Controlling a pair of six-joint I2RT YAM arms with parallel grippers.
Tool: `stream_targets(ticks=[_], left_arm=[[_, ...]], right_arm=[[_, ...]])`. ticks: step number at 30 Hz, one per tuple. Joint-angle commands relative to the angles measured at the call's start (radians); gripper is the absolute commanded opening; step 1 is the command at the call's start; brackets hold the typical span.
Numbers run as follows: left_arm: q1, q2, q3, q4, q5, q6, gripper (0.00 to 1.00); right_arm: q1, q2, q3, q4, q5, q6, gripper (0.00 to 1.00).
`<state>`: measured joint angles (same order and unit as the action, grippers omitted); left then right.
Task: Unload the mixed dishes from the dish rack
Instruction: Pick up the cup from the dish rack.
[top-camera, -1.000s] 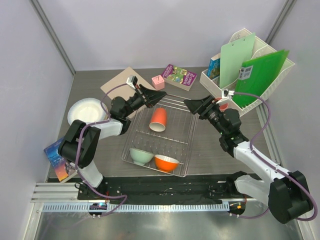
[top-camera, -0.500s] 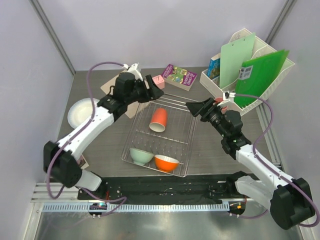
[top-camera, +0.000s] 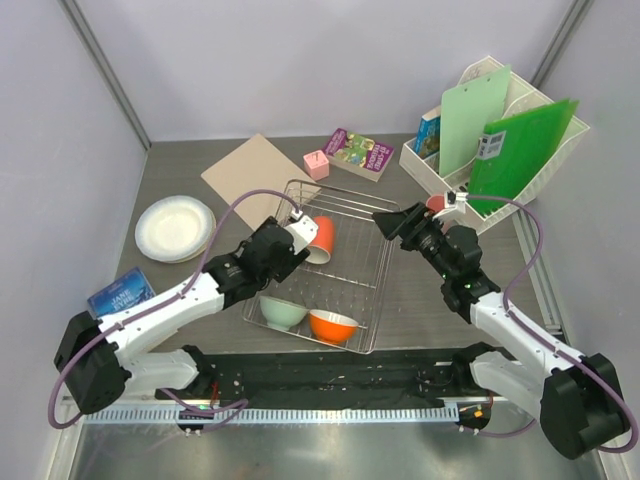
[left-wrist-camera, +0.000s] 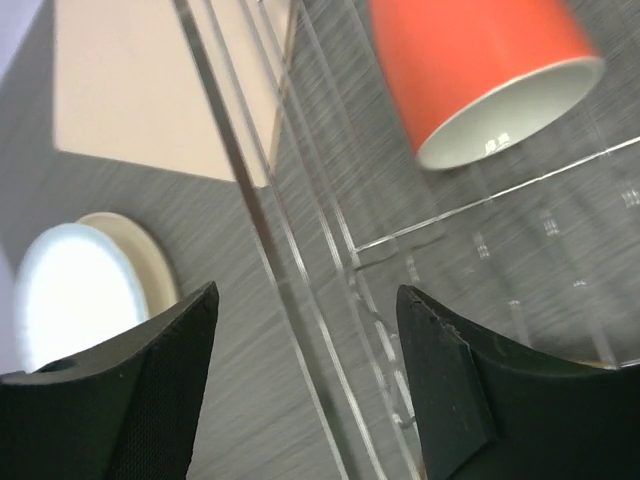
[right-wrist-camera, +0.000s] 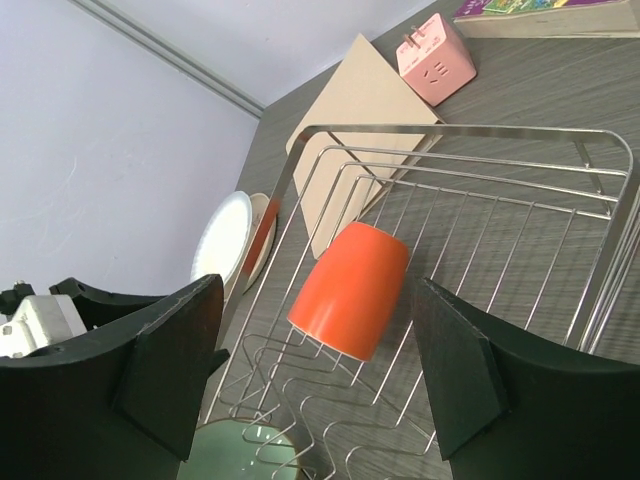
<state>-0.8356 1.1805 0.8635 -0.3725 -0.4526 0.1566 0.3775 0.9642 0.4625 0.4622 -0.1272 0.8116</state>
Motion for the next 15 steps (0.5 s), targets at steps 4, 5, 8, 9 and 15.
stream_targets(ticks=[4,5,8,9,15], left_arm=[[-0.005,0.018,-0.057,0.288,-0.029,0.242,0.71],[-0.005,0.025,-0.061,0.317,-0.021,0.248,0.71],[-0.005,0.070,-0.061,0.366,0.038,0.251,0.70],[-0.007,0.077,-0.061,0.400,0.057,0.247,0.70],[-0.023,0.100,-0.058,0.417,0.195,0.219,0.70]], right_arm=[[0.003,-0.030,-0.012,0.053,0.023,0.000,0.81],[0.003,-0.032,-0.016,0.055,0.023,0.000,0.81],[0.003,-0.041,-0.024,0.052,0.024,0.001,0.81],[0.003,-0.042,-0.025,0.052,0.023,0.001,0.81],[0.003,-0.061,-0.028,0.029,0.034,-0.006,0.81]])
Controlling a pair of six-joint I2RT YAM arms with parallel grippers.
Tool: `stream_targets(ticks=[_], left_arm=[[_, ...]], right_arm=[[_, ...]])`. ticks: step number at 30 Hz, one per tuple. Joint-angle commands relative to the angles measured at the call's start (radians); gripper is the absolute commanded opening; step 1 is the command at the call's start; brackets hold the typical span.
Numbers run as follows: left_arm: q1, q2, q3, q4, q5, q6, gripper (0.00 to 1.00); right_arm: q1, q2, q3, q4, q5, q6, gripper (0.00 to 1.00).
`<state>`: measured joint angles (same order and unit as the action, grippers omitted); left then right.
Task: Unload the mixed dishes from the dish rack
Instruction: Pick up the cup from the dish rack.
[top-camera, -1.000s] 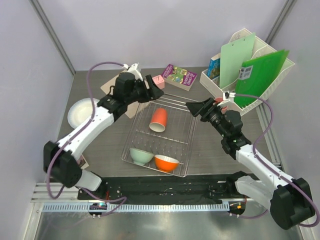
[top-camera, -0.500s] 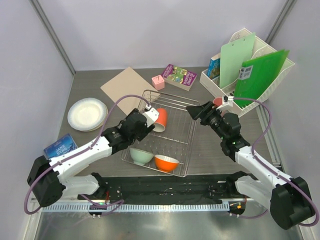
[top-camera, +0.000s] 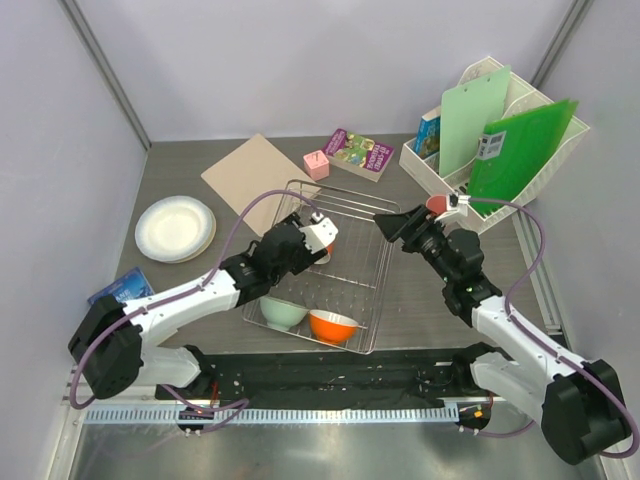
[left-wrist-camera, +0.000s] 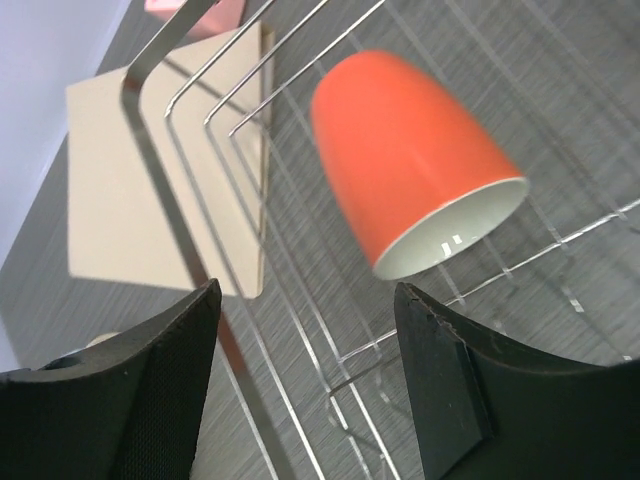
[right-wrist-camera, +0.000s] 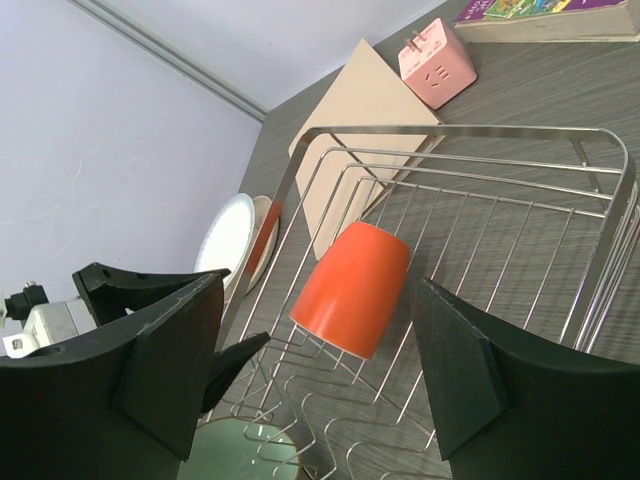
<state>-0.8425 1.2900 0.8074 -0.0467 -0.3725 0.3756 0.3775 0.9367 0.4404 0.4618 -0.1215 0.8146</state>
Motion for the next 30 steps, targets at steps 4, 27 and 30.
stream_targets(ticks=[4,27,30], left_arm=[[-0.020,-0.038,-0.017,0.056,0.178,-0.024,0.70],[-0.018,0.299,-0.010,0.475,-0.029,0.029,0.46],[-0.018,0.299,-0.011,0.481,-0.036,0.028,0.28]], right_arm=[[0.001,-0.035,-0.006,0.026,0.031,-0.014,0.81],[0.003,-0.065,-0.035,0.009,0.017,0.001,0.81],[0.001,-0.067,-0.039,0.009,0.016,0.001,0.80]])
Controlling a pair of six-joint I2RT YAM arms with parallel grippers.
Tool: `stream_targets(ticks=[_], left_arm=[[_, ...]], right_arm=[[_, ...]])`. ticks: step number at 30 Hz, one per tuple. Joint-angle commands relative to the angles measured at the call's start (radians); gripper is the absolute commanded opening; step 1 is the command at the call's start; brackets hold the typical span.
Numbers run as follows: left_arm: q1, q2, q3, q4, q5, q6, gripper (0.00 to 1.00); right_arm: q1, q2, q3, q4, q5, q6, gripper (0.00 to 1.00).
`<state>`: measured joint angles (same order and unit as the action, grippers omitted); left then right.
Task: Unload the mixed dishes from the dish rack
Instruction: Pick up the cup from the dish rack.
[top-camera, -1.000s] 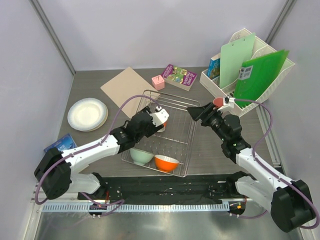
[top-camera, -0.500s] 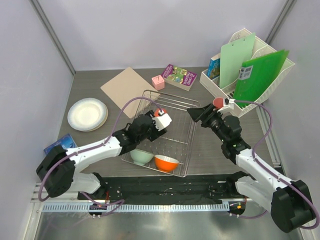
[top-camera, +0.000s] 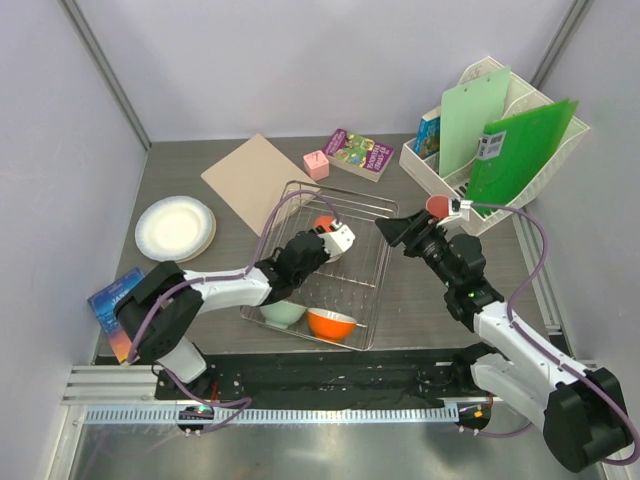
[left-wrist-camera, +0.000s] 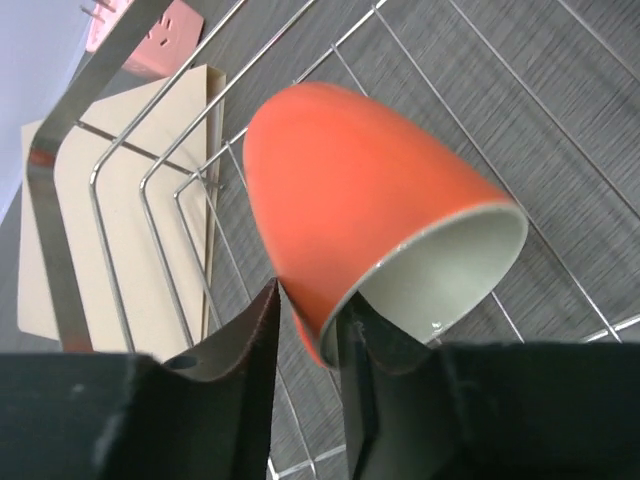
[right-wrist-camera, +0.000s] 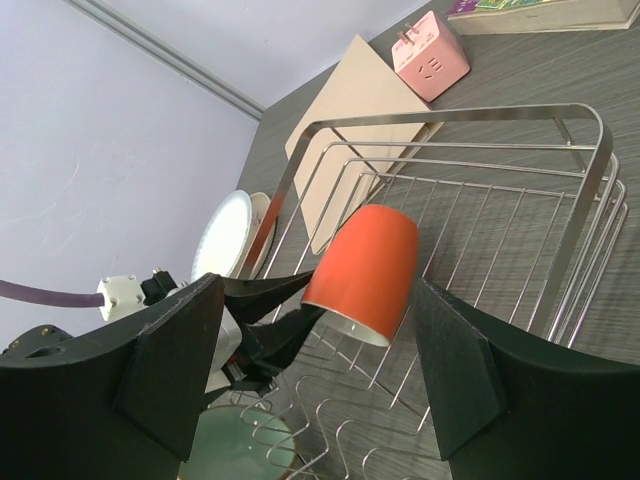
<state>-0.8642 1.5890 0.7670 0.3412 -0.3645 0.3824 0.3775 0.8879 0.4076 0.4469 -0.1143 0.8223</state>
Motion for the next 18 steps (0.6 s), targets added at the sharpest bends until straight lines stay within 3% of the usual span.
stream_targets(ticks=[1,4,5,12,18], left_arm=[[0.004,0.000,0.026,0.096,-0.047,0.021,0.23],[0.002,-0.009,0.023,0.090,-0.047,0.009,0.01],[0.004,-0.014,0.023,0.087,-0.048,0.004,0.00],[0.004,-0.083,0.048,0.036,-0.037,-0.022,0.00],[0.004,-0.149,0.202,-0.163,-0.059,-0.135,0.00]], right_arm=[[0.003,-0.018,-0.006,0.023,0.008,-0.006,0.80],[0.003,-0.018,-0.004,0.022,0.008,-0.005,0.80],[0.001,-0.020,-0.004,0.021,0.007,-0.006,0.80],[0.001,-0.023,0.007,0.012,0.008,-0.008,0.80],[0.001,-0.036,0.042,-0.023,0.013,-0.018,0.80]])
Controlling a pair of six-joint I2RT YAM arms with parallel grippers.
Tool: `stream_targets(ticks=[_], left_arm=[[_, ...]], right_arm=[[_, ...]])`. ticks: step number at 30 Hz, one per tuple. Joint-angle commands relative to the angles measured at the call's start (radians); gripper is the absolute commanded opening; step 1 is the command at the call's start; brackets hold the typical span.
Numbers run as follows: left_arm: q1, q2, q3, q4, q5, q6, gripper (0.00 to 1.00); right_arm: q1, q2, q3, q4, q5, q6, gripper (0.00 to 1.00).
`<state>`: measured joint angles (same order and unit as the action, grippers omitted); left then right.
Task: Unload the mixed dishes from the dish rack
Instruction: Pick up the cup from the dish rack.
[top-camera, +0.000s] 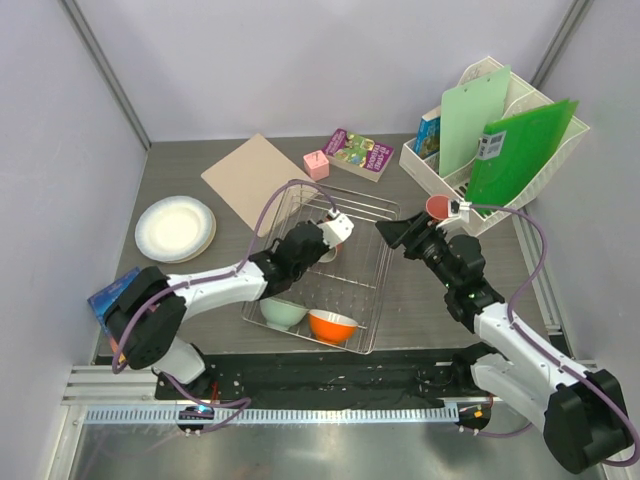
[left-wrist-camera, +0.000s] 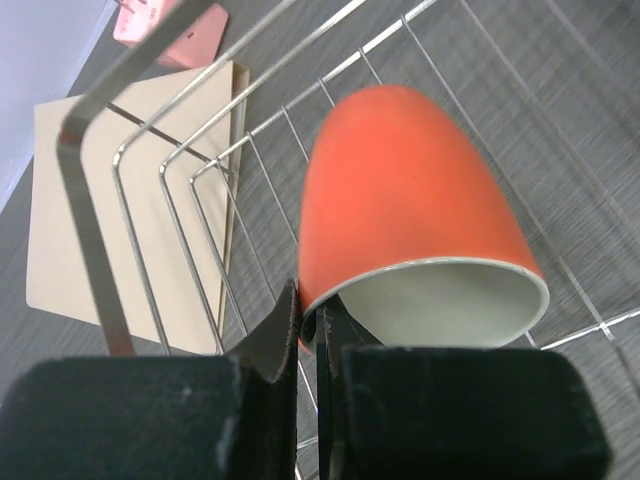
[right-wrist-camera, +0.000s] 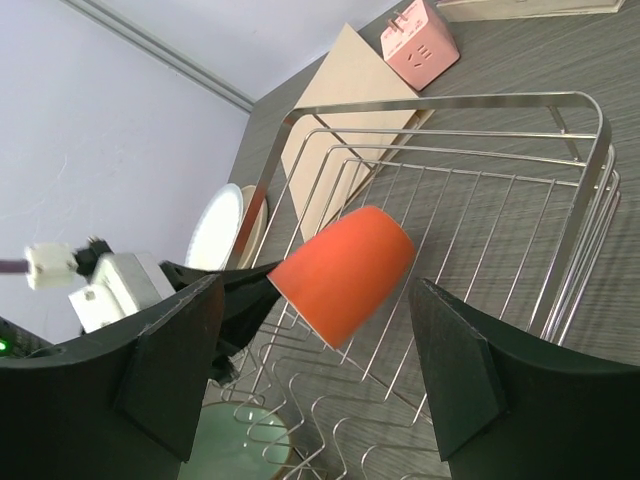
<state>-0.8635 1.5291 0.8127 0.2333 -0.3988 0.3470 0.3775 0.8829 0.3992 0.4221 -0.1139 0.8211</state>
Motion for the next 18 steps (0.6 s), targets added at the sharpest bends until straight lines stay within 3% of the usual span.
stream_targets(ticks=[1,4,11,16,18], left_arm=[[0.003,-0.087,0.189,-0.131,-0.031,-0.120,0.00],[0.003,-0.060,0.366,-0.311,-0.044,-0.225,0.00],[0.003,0.276,1.068,-1.091,-0.080,-0.566,0.00],[0.004,0.436,1.441,-1.353,0.060,-0.758,0.00],[0.004,0.473,1.525,-1.410,0.078,-0.848,0.00]], right_arm=[[0.001,-0.039,0.064,-0.006,0.014,-0.020,0.80],[0.001,-0.044,0.110,-0.066,0.026,-0.036,0.80],[0.001,0.013,0.337,-0.416,0.155,-0.123,0.75],[0.004,0.037,0.507,-0.658,0.247,-0.180,0.74],[0.006,0.028,0.547,-0.722,0.272,-0.194,0.74]])
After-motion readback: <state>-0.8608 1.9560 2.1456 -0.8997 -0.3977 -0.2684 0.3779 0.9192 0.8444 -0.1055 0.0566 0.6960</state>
